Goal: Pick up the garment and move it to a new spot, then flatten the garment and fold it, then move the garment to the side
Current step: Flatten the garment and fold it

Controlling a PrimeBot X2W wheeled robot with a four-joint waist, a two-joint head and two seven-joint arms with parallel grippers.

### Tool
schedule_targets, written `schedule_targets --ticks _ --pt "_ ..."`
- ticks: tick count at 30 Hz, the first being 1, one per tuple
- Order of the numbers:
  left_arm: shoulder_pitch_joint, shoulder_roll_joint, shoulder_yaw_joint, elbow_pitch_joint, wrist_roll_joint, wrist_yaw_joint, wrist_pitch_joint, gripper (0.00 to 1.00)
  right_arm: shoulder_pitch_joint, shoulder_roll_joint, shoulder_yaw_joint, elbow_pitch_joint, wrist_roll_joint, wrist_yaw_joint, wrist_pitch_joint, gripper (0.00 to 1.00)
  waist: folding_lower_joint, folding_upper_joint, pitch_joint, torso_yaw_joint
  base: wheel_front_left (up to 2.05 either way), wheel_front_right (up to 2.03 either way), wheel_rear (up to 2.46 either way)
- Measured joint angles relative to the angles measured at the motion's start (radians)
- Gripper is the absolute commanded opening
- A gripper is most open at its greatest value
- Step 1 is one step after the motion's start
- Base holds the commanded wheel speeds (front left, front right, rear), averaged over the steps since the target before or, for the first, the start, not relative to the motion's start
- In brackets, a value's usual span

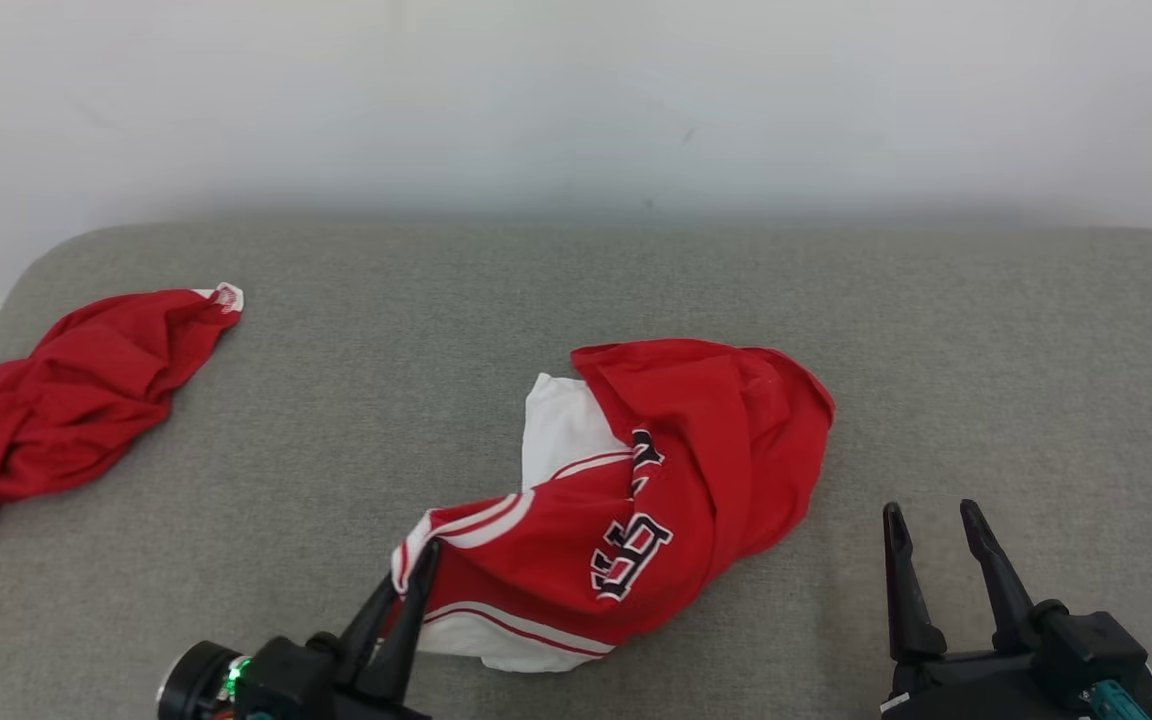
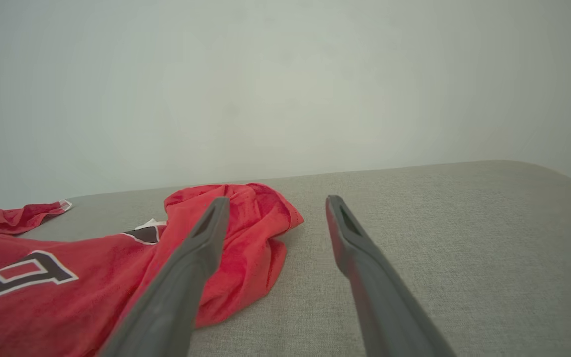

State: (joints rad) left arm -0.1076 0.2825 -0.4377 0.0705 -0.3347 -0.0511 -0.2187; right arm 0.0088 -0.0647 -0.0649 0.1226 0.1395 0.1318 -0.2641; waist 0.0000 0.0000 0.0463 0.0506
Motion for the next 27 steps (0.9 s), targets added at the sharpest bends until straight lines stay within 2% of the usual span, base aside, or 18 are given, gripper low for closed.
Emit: schedule_targets --ticks 9,16,27 --pt "-0.055 0.039 0.05 0.079 -0.009 0.004 -0.014 0.0 -0.021 0.0 -0.005 0.013 -0.002 0.0 0.0 1.0 0.0 0.0 0.034 -0.063 0.0 0.0 0.0" --pt "-0.203 0.074 0.068 0.222 -0.01 -0.035 -0.026 0.0 -0.063 -0.002 -0.006 0.021 -0.009 0.0 0.0 1.0 0.0 0.0 0.092 -0.109 0.0 0.0 0.0" --pt "-0.457 0.103 0.027 0.474 -0.01 -0.073 -0.037 0.0 -0.117 -0.001 0.005 0.041 -0.014 0.0 0.0 1.0 0.0002 0.0001 0.181 -0.177 0.0 0.0 0.0"
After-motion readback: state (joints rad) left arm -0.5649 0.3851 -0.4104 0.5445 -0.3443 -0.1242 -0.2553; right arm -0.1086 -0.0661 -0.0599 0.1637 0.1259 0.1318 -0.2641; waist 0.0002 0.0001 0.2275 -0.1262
